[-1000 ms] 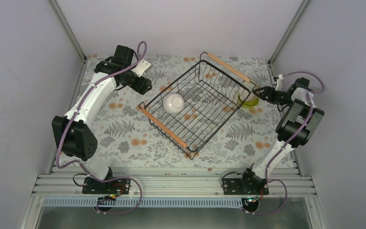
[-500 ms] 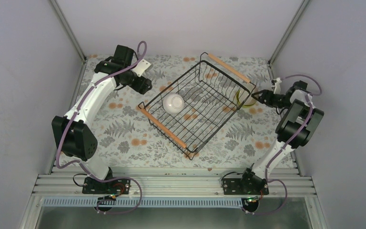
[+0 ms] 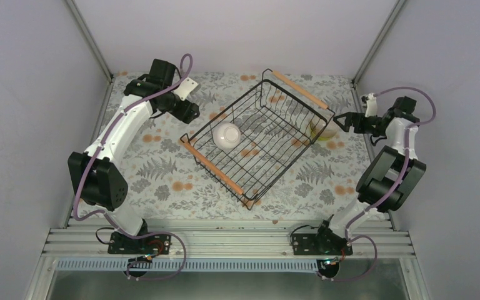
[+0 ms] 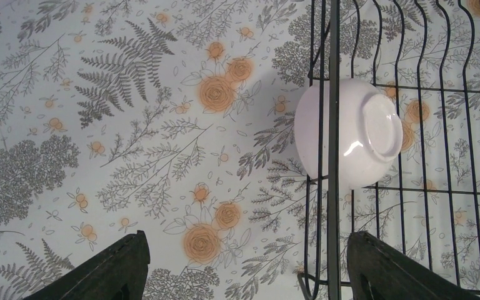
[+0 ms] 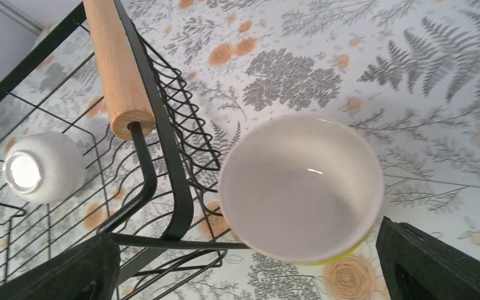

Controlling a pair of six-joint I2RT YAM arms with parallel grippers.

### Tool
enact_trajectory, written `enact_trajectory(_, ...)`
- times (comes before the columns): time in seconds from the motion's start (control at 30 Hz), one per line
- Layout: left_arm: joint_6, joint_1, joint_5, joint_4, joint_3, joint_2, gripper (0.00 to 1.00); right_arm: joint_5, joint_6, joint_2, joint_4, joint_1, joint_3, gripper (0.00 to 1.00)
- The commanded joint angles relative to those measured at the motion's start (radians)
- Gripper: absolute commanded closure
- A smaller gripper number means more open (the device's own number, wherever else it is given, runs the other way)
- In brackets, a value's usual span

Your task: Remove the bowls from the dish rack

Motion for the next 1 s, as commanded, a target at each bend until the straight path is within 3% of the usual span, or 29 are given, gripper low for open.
enact_trajectory(0.0, -0.009, -0.009, 0.017, 0.011, 0.017, -0.005, 0.21, 0.104, 0.007, -0.048, 0.066, 0.006, -0.034, 0.0)
enact_trajectory(0.33, -0.01, -0.009, 0.004, 0.011, 0.006, -0.024, 0.21, 0.149, 0.024, -0.128, 0.082, 0.004, -0.022, 0.01)
enact_trajectory(0.53, -0.003, -0.009, -0.007, 0.025, -0.004, -0.043, 0.21, 0.09, -0.003, -0.242, -0.019, 0.03, 0.11, 0.0)
enact_trajectory(0.73, -0.01, -0.009, -0.012, 0.028, 0.018, -0.038, 0.21, 0.189, -0.069, -0.238, -0.23, 0.279, 0.295, 0.0)
enact_trajectory(0.97, -0.014, -0.008, -0.034, 0.036, 0.008, -0.058, 0.21, 0.309, -0.007, -0.121, -0.256, 0.584, 0.387, 0.0)
